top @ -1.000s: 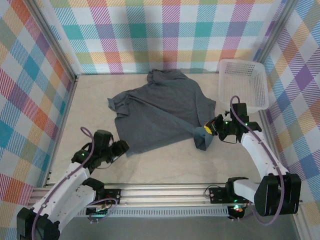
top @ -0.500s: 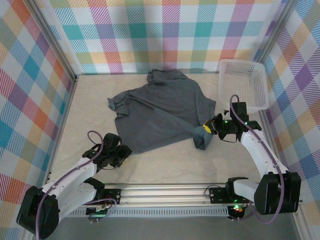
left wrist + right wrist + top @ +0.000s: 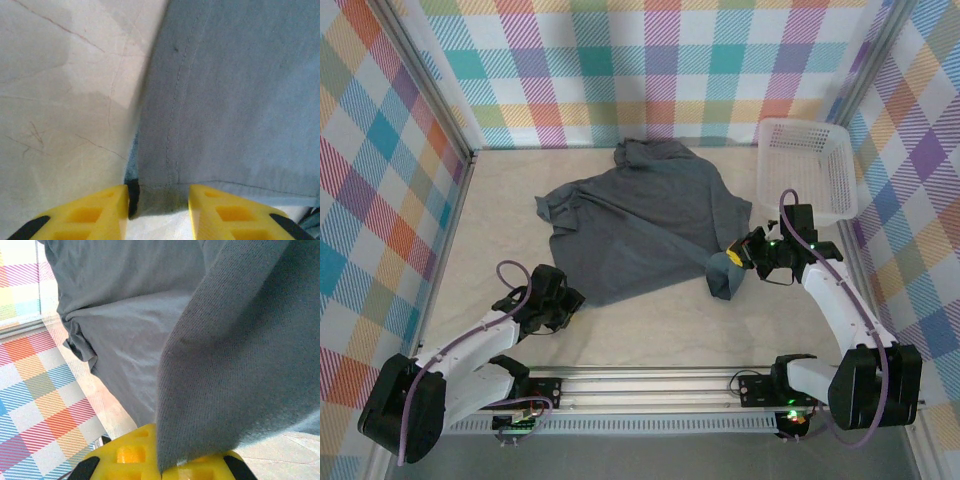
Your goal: Fold the inside-out t-shirt
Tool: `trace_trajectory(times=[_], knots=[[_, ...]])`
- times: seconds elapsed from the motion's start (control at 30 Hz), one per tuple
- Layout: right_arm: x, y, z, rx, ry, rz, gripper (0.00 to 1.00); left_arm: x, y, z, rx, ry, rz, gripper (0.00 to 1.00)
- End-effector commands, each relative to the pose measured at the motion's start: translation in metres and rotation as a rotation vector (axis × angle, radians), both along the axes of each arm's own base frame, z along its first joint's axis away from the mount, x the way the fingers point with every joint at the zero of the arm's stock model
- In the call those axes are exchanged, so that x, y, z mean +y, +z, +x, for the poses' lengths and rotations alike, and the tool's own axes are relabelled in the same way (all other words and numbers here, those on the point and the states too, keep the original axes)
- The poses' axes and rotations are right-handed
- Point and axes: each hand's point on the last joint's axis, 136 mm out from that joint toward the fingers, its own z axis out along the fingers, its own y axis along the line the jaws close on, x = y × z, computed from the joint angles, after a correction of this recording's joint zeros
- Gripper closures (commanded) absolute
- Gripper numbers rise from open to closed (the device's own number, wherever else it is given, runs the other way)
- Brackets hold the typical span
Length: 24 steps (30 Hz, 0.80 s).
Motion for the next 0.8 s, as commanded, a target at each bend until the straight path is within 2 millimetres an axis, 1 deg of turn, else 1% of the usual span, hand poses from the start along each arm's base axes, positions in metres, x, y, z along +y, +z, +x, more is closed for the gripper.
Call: trace_trajectory(times=[0.0,0.13,0.2,0.23,0.3,0.33,0.37,0.4,0.43,0.5,0.53,0.57,0.6,0.67,0.7,0.73,0.77], knots=[[0.003,0.020,0.002,-0.064,0.027,0.005,1.00,0.002,-0.001,0.002,-0.019,0.014,0.010,0.64],[0.004,0.021,0.001,-0.065,0.027,0.007,1.00,0.003,-0.004,0.002,-0.007,0.020,0.023,0.64],[0.004,0.020,0.001,-0.064,0.026,0.006,1.00,0.004,-0.002,0.004,-0.016,0.027,0.025,0.68],[0.004,0.021,0.001,-0.064,0.027,0.006,1.00,0.005,0.001,0.005,-0.025,0.029,0.028,0.74],[0.003,0.025,0.002,-0.077,0.028,-0.001,1.00,0.008,0.011,0.008,-0.044,0.032,0.046,0.89],[0.001,0.030,0.003,-0.085,0.024,-0.022,1.00,0.012,0.021,0.009,-0.055,0.028,0.067,0.98],[-0.004,0.038,0.006,-0.108,0.014,-0.057,1.00,0.014,0.039,0.016,-0.094,0.021,0.086,1.00],[-0.008,0.048,0.010,-0.139,0.002,-0.085,1.00,0.018,0.057,0.021,-0.132,0.014,0.112,1.00],[-0.013,0.065,0.017,-0.193,-0.021,-0.110,1.00,0.024,0.084,0.030,-0.190,0.003,0.149,1.00],[-0.025,0.106,0.032,-0.307,-0.090,-0.153,1.00,0.035,0.144,0.047,-0.300,-0.025,0.233,1.00],[-0.033,0.134,0.041,-0.381,-0.138,-0.179,1.00,0.041,0.178,0.056,-0.361,-0.044,0.282,1.00],[-0.042,0.162,0.048,-0.447,-0.195,-0.202,1.00,0.046,0.217,0.065,-0.427,-0.060,0.326,1.00],[-0.049,0.192,0.054,-0.515,-0.242,-0.218,1.00,0.050,0.250,0.073,-0.484,-0.074,0.360,1.00],[-0.071,0.258,0.064,-0.660,-0.377,-0.260,1.00,0.062,0.324,0.086,-0.599,-0.089,0.449,1.00],[-0.080,0.289,0.064,-0.721,-0.435,-0.270,1.00,0.070,0.349,0.090,-0.631,-0.081,0.483,1.00],[-0.090,0.316,0.064,-0.772,-0.495,-0.284,1.00,0.078,0.381,0.093,-0.681,-0.068,0.524,1.00],[-0.098,0.335,0.065,-0.806,-0.542,-0.294,1.00,0.087,0.409,0.094,-0.728,-0.046,0.554,1.00]])
